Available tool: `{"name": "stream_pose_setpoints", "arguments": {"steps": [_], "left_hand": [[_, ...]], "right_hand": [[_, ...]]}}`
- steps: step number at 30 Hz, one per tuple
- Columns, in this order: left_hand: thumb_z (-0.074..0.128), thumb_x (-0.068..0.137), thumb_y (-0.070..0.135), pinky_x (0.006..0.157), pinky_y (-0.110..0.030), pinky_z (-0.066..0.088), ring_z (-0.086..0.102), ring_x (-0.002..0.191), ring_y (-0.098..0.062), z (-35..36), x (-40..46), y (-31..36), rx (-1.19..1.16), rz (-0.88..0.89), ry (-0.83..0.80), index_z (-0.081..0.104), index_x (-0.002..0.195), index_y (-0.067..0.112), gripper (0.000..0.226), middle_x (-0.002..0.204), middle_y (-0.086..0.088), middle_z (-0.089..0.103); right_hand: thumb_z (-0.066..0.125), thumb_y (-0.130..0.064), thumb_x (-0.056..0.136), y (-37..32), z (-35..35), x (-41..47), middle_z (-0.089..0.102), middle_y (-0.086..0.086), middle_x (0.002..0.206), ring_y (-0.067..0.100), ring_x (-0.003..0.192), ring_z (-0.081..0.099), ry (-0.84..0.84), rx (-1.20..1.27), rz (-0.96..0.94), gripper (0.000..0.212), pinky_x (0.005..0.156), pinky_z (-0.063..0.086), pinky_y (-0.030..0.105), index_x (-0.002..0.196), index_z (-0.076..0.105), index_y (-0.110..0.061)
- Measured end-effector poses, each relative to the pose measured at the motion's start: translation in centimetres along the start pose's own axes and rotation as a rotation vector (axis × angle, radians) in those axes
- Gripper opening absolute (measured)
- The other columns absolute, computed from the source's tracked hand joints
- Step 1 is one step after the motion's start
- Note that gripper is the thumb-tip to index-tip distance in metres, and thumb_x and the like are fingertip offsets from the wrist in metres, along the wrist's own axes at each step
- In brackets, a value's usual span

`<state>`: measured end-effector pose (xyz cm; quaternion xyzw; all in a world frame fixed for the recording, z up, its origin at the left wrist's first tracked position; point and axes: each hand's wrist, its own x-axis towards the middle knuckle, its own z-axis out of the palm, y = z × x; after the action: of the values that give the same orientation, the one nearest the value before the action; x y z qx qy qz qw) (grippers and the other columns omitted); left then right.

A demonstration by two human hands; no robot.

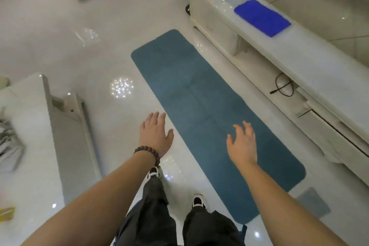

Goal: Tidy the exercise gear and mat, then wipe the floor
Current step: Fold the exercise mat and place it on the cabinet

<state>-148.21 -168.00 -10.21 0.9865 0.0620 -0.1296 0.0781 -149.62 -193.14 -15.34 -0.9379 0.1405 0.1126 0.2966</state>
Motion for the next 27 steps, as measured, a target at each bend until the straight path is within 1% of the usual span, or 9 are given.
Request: {"name": "stream_pose_setpoints", "arguments": {"steps": [4, 7, 9, 12, 16, 19, 23, 27], "left_hand": [[0.042, 0.096, 0.043, 0.120, -0.040, 0.014, 0.013, 0.147, -0.024, -0.2, 6.4, 0.8, 0.031, 0.127, -0.071, 0.021, 0.151, 0.017, 0.064, 0.159, -0.005, 0.021], [0.044, 0.095, 0.043, 0.118, -0.040, 0.016, 0.015, 0.146, -0.024, -0.3, 11.6, 0.4, 0.065, 0.239, -0.095, 0.023, 0.150, 0.016, 0.065, 0.158, -0.007, 0.023], [0.046, 0.094, 0.042, 0.118, -0.040, 0.018, 0.016, 0.146, -0.024, -0.4, 15.6, -0.2, 0.080, 0.315, -0.116, 0.025, 0.149, 0.015, 0.065, 0.157, -0.007, 0.025], [0.046, 0.094, 0.042, 0.117, -0.042, 0.019, 0.017, 0.145, -0.025, -0.6, 22.3, -1.7, 0.119, 0.440, -0.169, 0.026, 0.149, 0.014, 0.065, 0.156, -0.008, 0.026], [0.045, 0.095, 0.042, 0.117, -0.042, 0.020, 0.018, 0.145, -0.025, -1.3, 31.5, -4.7, 0.203, 0.610, -0.278, 0.025, 0.149, 0.014, 0.064, 0.156, -0.007, 0.026], [0.044, 0.095, 0.042, 0.116, -0.042, 0.019, 0.018, 0.145, -0.025, -2.1, 37.4, -6.9, 0.284, 0.730, -0.323, 0.024, 0.149, 0.014, 0.064, 0.156, -0.007, 0.024], [0.044, 0.095, 0.042, 0.116, -0.042, 0.020, 0.019, 0.144, -0.026, -2.1, 43.0, -9.2, 0.337, 0.778, -0.349, 0.025, 0.148, 0.014, 0.063, 0.155, -0.008, 0.026], [0.044, 0.095, 0.042, 0.116, -0.042, 0.019, 0.018, 0.144, -0.026, 0.4, 46.1, -10.6, 0.337, 0.771, -0.390, 0.024, 0.149, 0.014, 0.064, 0.155, -0.009, 0.025]], "right_hand": [[0.048, -0.022, 0.097, 0.1, 0.6, 2.5, 0.019, 0.010, 0.156, 0.026, 0.145, 0.011, 0.081, 0.055, 0.152, 0.043, 0.116, 0.020, 0.038, 0.138, 0.044, -0.011], [0.050, -0.020, 0.096, -0.4, 1.7, 4.1, 0.022, 0.014, 0.155, 0.029, 0.143, 0.016, 0.141, 0.071, 0.269, 0.043, 0.116, 0.021, 0.040, 0.136, 0.045, -0.008], [0.049, -0.020, 0.096, -1.6, 3.0, 5.3, 0.021, 0.014, 0.155, 0.029, 0.144, 0.015, 0.171, 0.093, 0.357, 0.043, 0.116, 0.020, 0.040, 0.137, 0.044, -0.009], [0.048, -0.022, 0.097, -4.8, 5.7, 7.8, 0.020, 0.012, 0.156, 0.028, 0.145, 0.012, 0.227, 0.139, 0.489, 0.043, 0.117, 0.019, 0.041, 0.138, 0.043, -0.010], [0.045, -0.029, 0.099, -10.4, 9.7, 11.3, 0.021, 0.011, 0.156, 0.028, 0.144, 0.013, 0.329, 0.195, 0.671, 0.044, 0.116, 0.021, 0.043, 0.139, 0.043, -0.011], [0.046, -0.029, 0.098, -14.3, 12.3, 13.7, 0.022, 0.012, 0.155, 0.028, 0.144, 0.014, 0.367, 0.217, 0.761, 0.045, 0.116, 0.022, 0.043, 0.138, 0.043, -0.009], [0.046, -0.028, 0.098, -17.7, 15.9, 16.5, 0.022, 0.013, 0.155, 0.028, 0.144, 0.016, 0.342, 0.228, 0.797, 0.044, 0.115, 0.024, 0.043, 0.138, 0.044, -0.009], [0.045, -0.029, 0.099, -18.2, 19.2, 19.2, 0.027, 0.015, 0.152, 0.030, 0.141, 0.021, 0.309, 0.207, 0.814, 0.041, 0.114, 0.024, 0.044, 0.134, 0.047, -0.008]]}}
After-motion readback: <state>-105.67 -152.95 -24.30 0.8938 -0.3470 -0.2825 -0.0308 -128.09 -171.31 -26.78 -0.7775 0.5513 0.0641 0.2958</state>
